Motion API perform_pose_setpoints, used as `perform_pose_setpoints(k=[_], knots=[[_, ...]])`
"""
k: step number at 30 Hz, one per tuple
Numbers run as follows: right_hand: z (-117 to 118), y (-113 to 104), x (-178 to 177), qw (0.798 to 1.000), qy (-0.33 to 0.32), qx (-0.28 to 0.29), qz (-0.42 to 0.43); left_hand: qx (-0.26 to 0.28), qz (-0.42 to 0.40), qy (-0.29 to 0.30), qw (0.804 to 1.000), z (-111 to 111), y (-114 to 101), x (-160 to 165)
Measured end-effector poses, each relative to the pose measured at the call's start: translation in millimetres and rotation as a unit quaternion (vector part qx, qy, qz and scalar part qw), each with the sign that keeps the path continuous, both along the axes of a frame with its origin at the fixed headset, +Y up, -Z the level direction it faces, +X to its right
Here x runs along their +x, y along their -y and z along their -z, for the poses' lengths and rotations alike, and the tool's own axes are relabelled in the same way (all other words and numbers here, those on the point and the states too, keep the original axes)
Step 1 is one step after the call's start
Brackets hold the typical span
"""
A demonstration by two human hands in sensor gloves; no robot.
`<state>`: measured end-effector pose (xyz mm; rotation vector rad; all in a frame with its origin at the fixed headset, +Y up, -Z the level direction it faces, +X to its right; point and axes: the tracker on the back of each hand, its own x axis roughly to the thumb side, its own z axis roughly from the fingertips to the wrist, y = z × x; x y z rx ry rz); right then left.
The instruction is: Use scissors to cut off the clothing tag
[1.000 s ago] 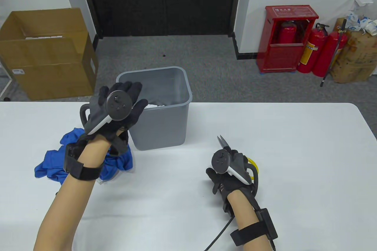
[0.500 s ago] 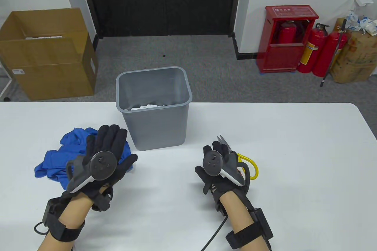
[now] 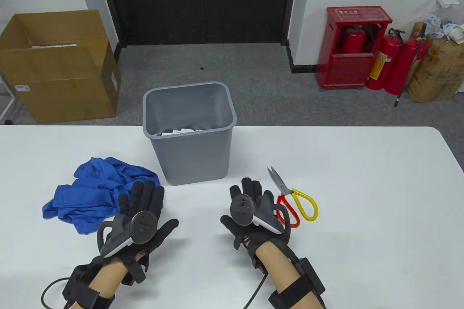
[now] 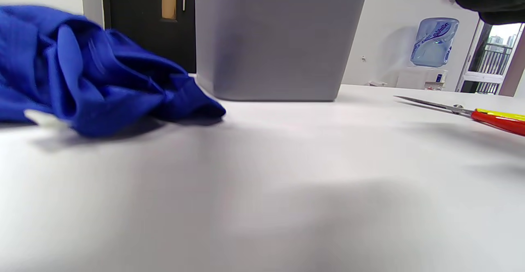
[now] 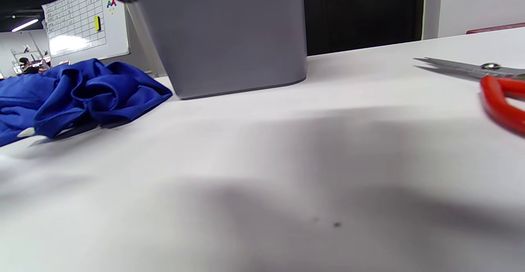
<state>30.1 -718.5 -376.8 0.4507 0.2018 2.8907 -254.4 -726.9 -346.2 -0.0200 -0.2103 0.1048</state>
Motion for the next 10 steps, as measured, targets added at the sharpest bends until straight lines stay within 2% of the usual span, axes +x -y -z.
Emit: perform_pose_setpoints(k=[5, 10], knots=[[-5, 11, -16, 0.999, -0.005, -0.01, -0.036, -0.016, 0.016, -0.008, 1.0, -2, 17, 0], [-5, 17, -18, 0.999, 0.0, -0.014, -0.042, -0.019, 0.02, -0.016, 0.999, -2, 21, -4]])
